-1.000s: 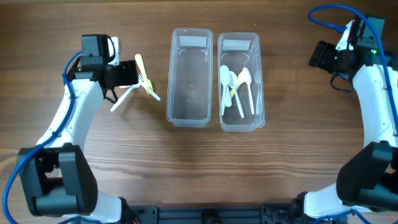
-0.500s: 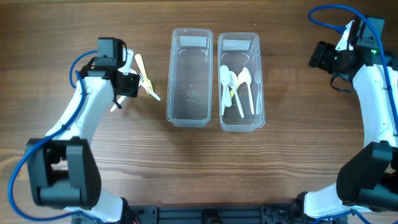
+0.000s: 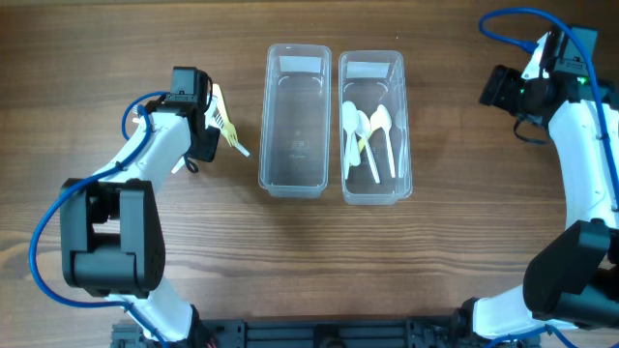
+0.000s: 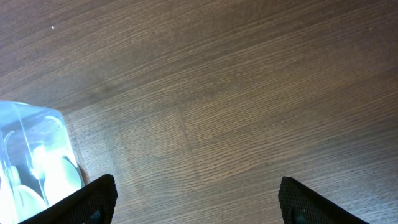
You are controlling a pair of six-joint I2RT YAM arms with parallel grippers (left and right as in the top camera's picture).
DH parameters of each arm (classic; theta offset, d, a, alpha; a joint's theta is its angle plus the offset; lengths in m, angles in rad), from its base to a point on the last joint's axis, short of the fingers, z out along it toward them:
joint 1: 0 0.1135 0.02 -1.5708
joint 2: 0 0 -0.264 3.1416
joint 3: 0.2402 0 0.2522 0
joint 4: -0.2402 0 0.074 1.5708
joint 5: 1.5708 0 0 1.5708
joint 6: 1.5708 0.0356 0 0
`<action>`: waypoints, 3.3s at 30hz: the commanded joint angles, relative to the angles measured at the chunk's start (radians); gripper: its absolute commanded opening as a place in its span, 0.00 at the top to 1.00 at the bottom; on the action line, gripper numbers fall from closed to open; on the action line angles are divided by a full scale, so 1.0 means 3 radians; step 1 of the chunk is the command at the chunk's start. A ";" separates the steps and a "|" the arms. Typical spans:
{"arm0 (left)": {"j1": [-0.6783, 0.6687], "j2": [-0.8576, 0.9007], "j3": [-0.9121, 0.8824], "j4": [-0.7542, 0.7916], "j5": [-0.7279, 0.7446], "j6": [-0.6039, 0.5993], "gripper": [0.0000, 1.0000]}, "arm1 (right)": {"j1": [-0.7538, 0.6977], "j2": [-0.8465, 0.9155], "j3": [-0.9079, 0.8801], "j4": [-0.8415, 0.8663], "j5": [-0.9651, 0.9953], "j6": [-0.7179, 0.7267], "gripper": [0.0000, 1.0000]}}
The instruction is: Pack container
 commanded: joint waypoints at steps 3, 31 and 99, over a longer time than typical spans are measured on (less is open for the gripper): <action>-0.0006 0.0076 0.0020 0.0001 0.0160 0.0014 0.61 | 0.0008 0.0043 -0.0013 -0.0009 -0.0053 0.0006 0.17; -0.0017 -0.0456 0.0604 -0.0755 0.0081 0.0014 0.96 | 0.0008 0.0043 -0.0013 -0.0022 -0.0052 0.0006 0.18; -0.0140 0.0881 0.1025 0.0478 0.0593 -0.3933 0.54 | 0.0008 0.0043 -0.0013 -0.0104 -0.0280 0.0014 0.18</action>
